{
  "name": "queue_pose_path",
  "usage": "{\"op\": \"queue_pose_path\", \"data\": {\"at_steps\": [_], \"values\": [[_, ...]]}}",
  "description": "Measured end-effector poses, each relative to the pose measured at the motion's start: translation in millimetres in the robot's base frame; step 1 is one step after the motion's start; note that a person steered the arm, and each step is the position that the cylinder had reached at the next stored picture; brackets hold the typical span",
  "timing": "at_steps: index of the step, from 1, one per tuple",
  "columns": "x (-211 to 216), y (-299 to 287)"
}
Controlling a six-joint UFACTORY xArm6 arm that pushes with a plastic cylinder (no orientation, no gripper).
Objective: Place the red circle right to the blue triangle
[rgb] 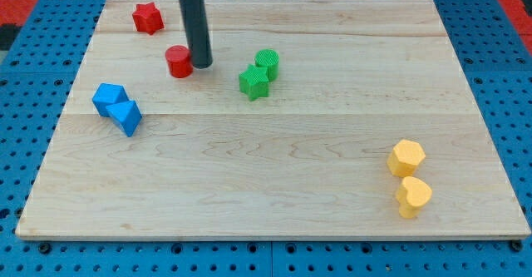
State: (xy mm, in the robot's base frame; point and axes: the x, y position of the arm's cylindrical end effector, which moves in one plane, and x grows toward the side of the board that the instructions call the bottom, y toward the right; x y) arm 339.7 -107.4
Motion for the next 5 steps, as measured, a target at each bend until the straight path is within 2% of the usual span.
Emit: {"op": "queue_pose_path", "data": {"at_steps": [1, 2, 5], "values": [[-34, -17], [-20, -36], [48, -26]]}}
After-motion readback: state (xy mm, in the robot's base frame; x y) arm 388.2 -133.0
